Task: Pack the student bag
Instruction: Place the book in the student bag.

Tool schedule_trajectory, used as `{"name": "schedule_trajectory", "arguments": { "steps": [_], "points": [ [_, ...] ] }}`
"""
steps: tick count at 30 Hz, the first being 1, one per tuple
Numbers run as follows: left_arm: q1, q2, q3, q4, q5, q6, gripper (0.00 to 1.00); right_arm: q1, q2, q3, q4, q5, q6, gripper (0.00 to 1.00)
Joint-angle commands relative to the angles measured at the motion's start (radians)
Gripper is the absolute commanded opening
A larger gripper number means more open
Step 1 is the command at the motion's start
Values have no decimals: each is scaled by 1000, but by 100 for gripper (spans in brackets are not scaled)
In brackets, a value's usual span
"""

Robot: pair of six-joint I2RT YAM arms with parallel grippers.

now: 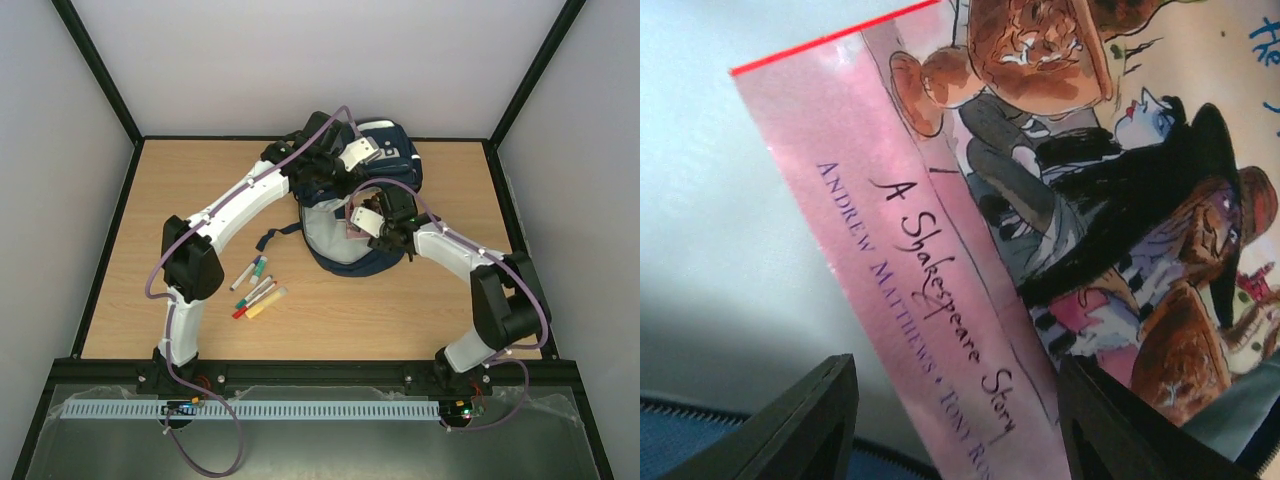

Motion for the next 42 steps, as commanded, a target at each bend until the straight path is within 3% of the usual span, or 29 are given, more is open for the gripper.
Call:
{"name": "schedule_trajectory", "arguments": {
  "steps": [1,7,12,17,22,28,31,36,42],
  "points": [
    [2,-94,6,33,63,3,2,7,59,33,70,53,-39,53],
    [4,-99,1,30,66,7,2,7,115,83,209,100,2,38],
    [5,-103,0,29,60,8,2,7,145,65,353,129,14,37],
    [5,-110,-2,26,53,19,2,5,146,46,367,136,32,36],
    [6,-107,-2,25,42,25,2,5,21,5,169,-21,60,43],
    [20,-107,-12,14,75,25,2,5,-241,-88,-203,-247,16,51],
    [29,-111,-31,-9,101,28,2,5,-325,-92,-377,-277,36,48],
    [32,-139,-135,-52,155,42,2,-32,-425,-30,-522,-302,146,41],
    [26,-181,-274,-22,185,17,2,-186,-399,213,-656,-432,249,37]
  ]
}}
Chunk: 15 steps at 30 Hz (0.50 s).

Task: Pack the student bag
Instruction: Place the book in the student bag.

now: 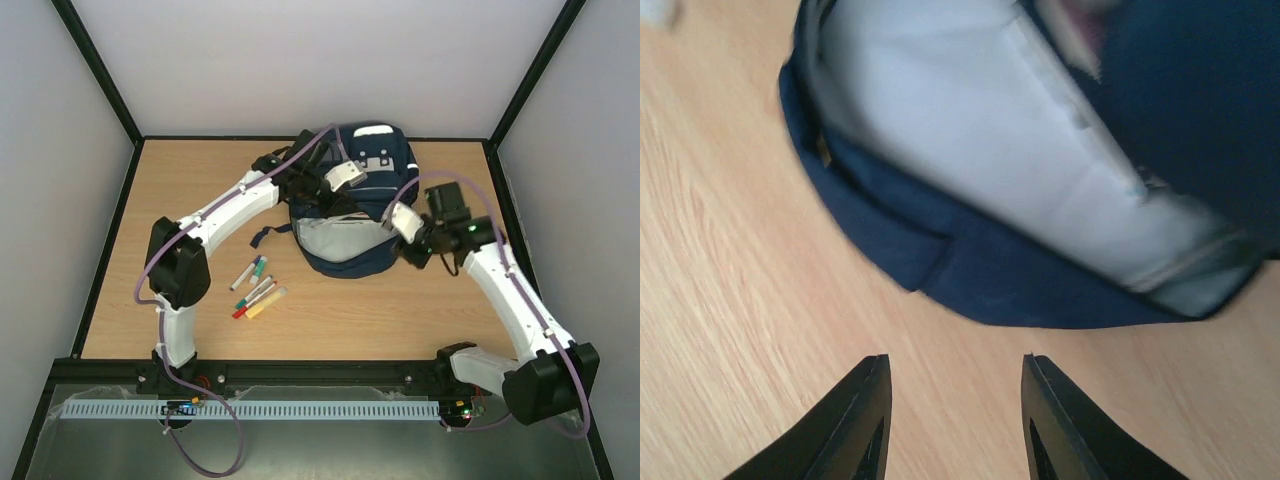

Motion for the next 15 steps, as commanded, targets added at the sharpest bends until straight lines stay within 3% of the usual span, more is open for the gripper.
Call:
{"name": "schedule_trajectory", "arguments": {
  "steps": [1,9,15],
  "points": [
    [-10,-84,-60,4,100,-27,2,-119,30,205,-165,-132,116,36],
    [-142,-30,-81,49,90,-42,2,-337,244,527,-198,-266,282,33],
    [-287,98,27,87,13,-65,3,-366,323,556,-177,-301,346,33]
  ]
}}
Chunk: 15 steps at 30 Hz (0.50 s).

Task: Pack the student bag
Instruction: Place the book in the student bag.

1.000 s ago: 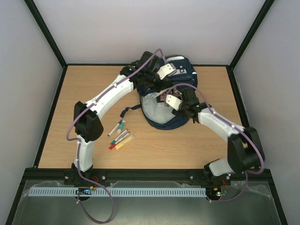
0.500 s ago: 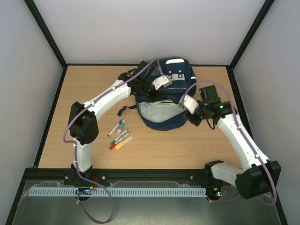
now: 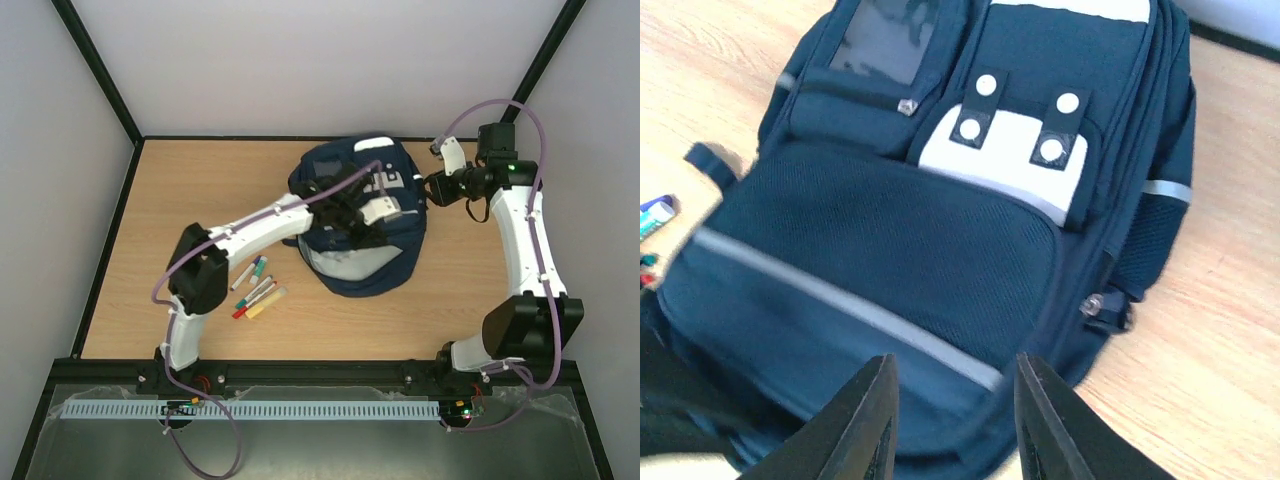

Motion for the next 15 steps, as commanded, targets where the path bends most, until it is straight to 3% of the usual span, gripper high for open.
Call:
{"name": "schedule_trajectory", "arguments": {
  "steps": [1,3,6,9,15],
  "points": [
    [-142,98,120,34,28,-18,3,-5,30,11,-50,-65,86,33],
    [-170,144,170,29,-7,-11,6,-5,44,-2,-46,-80,92,33],
    [-179,171,208,14,-70,1,35,-5,72,-14,-46,-97,90,34],
    [-156,130,207,-11,-102,42,49,-2,86,-18,-46,-112,84,35],
    [-1,-71,72,-69,61,113,51,65,80,-49,-43,-112,49,38]
  ]
}}
